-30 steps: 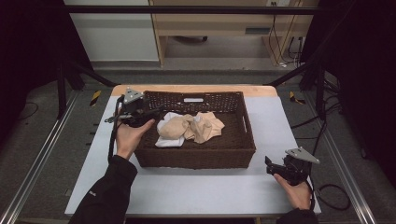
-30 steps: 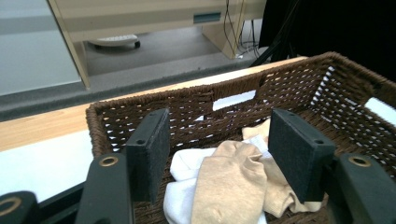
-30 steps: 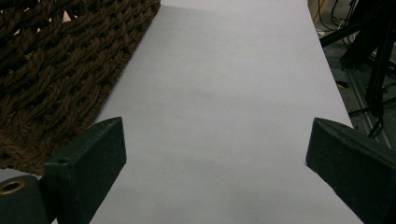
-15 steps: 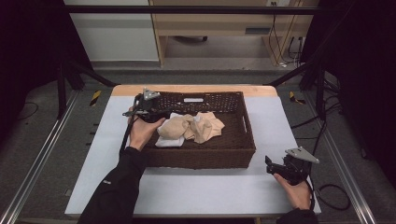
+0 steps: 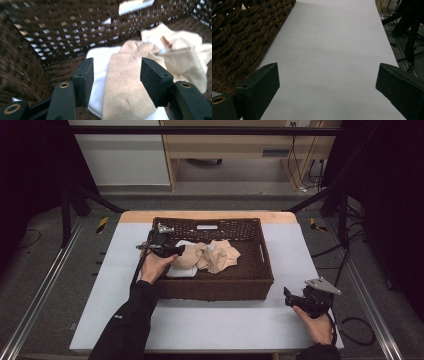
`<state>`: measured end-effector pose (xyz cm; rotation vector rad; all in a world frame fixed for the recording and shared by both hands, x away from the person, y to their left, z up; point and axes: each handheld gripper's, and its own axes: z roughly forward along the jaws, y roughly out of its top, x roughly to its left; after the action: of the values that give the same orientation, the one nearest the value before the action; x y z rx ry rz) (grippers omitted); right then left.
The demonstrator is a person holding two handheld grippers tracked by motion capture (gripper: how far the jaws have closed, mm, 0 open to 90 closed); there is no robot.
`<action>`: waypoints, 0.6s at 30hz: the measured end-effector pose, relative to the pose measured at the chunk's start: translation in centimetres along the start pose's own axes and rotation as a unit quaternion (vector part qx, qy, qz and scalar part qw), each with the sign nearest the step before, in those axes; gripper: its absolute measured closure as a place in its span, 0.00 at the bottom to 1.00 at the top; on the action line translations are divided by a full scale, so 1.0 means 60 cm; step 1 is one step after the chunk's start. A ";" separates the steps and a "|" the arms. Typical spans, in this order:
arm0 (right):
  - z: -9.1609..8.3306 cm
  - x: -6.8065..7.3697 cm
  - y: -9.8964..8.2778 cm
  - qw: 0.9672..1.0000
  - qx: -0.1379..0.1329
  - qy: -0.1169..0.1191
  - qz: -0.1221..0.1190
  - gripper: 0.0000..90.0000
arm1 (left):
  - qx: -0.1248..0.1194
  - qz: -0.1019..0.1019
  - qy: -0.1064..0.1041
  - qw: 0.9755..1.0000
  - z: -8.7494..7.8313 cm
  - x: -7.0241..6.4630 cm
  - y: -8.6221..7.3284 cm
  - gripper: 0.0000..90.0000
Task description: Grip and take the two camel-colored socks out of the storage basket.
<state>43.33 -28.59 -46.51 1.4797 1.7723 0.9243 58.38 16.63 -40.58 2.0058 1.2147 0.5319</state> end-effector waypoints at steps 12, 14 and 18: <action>0.001 0.001 -0.001 1.000 0.005 -0.001 -0.004 0.06 | 0.041 0.015 0.014 0.999 0.016 -0.005 -0.018 0.41; 0.002 0.001 -0.001 1.000 0.006 -0.001 -0.005 0.06 | 0.044 0.016 0.017 0.999 0.018 -0.005 -0.019 0.41; 0.003 0.002 -0.001 1.000 0.010 0.000 -0.005 0.06 | 0.056 0.017 0.023 0.998 0.023 -0.006 -0.021 0.41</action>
<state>43.45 -28.45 -46.67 1.4818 1.7921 0.9035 58.35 16.18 -42.43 2.1214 1.2640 0.5394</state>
